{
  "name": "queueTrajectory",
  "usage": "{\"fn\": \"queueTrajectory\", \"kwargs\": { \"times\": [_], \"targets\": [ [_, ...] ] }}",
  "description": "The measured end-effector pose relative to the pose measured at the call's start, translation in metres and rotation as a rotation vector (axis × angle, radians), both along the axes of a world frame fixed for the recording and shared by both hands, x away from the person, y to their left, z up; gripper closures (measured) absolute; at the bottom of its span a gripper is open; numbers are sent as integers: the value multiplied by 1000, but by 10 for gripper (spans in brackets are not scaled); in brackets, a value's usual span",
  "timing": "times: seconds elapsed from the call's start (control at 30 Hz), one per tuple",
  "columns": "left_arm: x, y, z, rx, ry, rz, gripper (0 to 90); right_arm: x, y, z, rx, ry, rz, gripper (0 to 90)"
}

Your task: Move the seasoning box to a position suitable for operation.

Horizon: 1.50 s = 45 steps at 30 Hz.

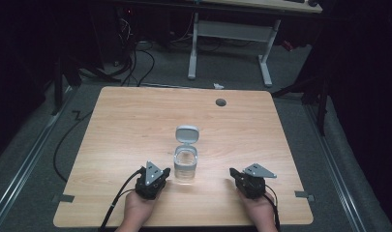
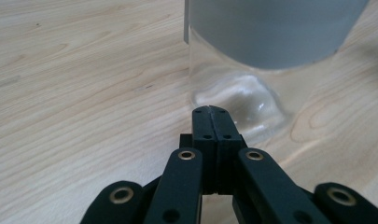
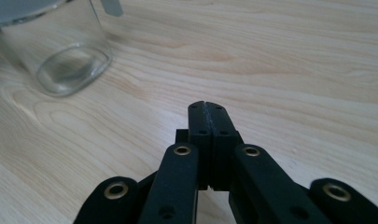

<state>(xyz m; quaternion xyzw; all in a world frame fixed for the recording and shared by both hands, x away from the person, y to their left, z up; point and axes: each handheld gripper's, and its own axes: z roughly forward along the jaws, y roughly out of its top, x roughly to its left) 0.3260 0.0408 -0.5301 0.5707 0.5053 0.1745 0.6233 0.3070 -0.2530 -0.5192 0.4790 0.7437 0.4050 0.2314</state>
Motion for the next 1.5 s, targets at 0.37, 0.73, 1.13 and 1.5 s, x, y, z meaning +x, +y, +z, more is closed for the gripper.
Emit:
{"fn": "queueTrajectory", "kwargs": {
  "times": [0.37, 0.73, 1.13, 1.5],
  "targets": [
    [2, -10, -2, -7, 2, -10, 900, 23, 22, 11, 10, -31, 4, 900],
    [-20, -8, -1, -27, 19, -51, 900, 57, 50, 30, 27, -63, 17, 900],
    [-27, -34, 0, -37, 26, -138, 900, 90, 78, 45, 46, -76, 35, 900],
    [-24, -47, 2, -22, 28, -168, 900, 102, 91, 55, 69, -99, 45, 900]
  ]
}}
